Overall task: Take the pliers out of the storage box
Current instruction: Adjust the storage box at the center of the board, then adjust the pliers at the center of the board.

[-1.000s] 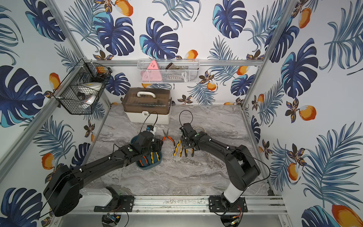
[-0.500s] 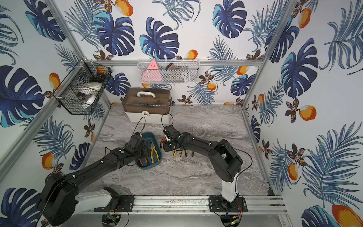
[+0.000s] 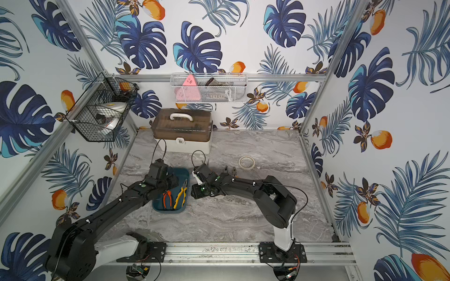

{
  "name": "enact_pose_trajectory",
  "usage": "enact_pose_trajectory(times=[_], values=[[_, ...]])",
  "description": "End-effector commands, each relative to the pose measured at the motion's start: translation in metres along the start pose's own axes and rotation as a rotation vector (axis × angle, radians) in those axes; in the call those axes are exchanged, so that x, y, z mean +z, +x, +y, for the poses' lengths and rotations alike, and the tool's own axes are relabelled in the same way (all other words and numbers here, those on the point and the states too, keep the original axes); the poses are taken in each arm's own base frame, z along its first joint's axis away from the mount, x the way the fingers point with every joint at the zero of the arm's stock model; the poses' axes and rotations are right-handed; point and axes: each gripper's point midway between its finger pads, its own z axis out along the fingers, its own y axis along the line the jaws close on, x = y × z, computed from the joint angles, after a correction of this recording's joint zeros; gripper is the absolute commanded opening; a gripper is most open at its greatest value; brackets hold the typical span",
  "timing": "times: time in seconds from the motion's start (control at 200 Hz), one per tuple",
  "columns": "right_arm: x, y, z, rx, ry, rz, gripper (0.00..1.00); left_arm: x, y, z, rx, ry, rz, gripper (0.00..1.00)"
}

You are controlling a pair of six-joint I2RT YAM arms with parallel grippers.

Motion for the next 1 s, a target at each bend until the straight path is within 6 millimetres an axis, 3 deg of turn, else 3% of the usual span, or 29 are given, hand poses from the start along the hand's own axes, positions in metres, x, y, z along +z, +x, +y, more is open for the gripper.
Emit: enact_pose_trajectory(times=[0.0,0.095,0.155,0.315,0.455,0.525,0.726,0.876,0.901,0.996], values=[[-0.024,-0.023,-0.027,0.009,0.067,-0.077,0.46,-0.01,-0.01,-0.045,0.053,0.138,-0.041,0.41],[-0.037,-0.038,-0.065,0.087,0.079,-0.078,0.46,-0.005,-0.003,-0.084,0.114,0.195,0.002,0.42],[-0.041,-0.047,-0.087,0.152,0.049,-0.088,0.48,0.011,0.004,-0.101,0.129,0.209,0.055,0.41],[-0.048,-0.068,-0.11,0.265,-0.057,-0.12,0.54,0.055,0.011,-0.114,0.121,0.174,0.107,0.43],[-0.039,-0.079,-0.103,0.279,-0.145,-0.139,0.51,0.078,0.005,-0.112,0.121,0.111,0.097,0.5],[-0.028,-0.083,-0.109,0.306,-0.144,-0.136,0.51,0.088,0.002,-0.109,0.125,0.085,0.105,0.51],[0.001,-0.089,-0.124,0.369,-0.138,-0.122,0.51,0.121,0.006,-0.077,0.004,0.069,0.157,0.5],[0.001,-0.097,-0.125,0.37,-0.136,-0.145,0.51,0.132,0.012,-0.074,0.005,0.063,0.175,0.5],[0.011,-0.091,-0.13,0.38,-0.126,-0.124,0.51,0.133,0.013,-0.073,0.006,0.061,0.178,0.49],[0.013,-0.092,-0.131,0.379,-0.123,-0.121,0.51,0.137,0.018,-0.073,-0.001,0.068,0.191,0.49]])
